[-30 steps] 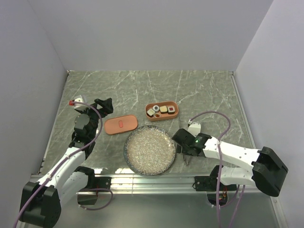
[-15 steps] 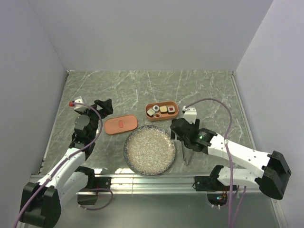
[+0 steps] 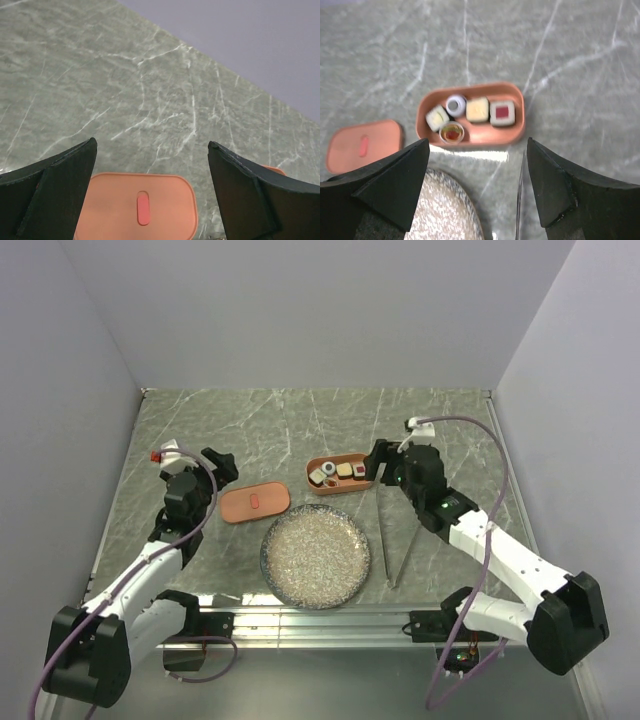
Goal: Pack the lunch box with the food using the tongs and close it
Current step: Pick up the lid of the lunch box with the left arm
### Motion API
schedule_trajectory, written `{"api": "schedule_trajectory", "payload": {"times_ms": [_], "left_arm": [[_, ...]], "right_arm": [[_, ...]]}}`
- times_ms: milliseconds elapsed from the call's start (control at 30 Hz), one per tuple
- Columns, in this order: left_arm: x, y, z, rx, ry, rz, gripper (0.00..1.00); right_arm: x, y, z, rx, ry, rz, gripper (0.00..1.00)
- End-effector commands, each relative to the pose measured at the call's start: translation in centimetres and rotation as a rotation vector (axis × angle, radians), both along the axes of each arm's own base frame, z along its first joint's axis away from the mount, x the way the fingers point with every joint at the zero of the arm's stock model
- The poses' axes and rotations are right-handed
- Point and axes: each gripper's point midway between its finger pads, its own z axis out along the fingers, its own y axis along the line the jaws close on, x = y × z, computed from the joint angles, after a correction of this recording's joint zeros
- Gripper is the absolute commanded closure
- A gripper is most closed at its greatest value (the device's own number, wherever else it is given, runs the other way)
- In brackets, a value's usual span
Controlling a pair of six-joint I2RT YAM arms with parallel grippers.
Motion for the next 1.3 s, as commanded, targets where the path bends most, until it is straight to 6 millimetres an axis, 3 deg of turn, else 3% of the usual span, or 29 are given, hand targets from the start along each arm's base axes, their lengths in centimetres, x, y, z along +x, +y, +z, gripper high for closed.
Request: {"api": "schedule_trajectory", "payload": {"times_ms": [0,200,433,700,767,1067,1267], "left_arm": [[0.5,0.9,1.1,-0.028,0.032,0.065,0.01],[-0.1,0.8,-1.8,-0.033,0.174,0.076,0.05],[-0.1,0.7,-5.4,-0.006,0.322,0.095,0.06],[-0.3,0.3,-9.1,0.007,0.466,0.11,0.11],[-1.2,0.4,-10.7,0.015,0.538,0.113,0.13],[-3.9,1.3,-12.6,0.016,0.617,0.157,0.14],[-4.0,1.1,-13.2,0.029,0.666,0.137,0.27]], "right_arm": [[1.6,1.7,4.8,0.085,-0.161,0.143,0.15],[3.8,1.4,5.3,0.109,-0.19,0.18,0.15],[6.2,-0.9,3.9,0.084,-0.17,0.108,0.15],[6.9,-2.6,2.9,0.105,-0.153,0.087,0.15],[6.9,-3.0,2.8,0.106,-0.15,0.075,0.16],[6.7,-3.0,2.5,0.12,-0.147,0.086,0.16],[6.8,-2.9,2.2,0.118,-0.133,0.09,0.16]]}}
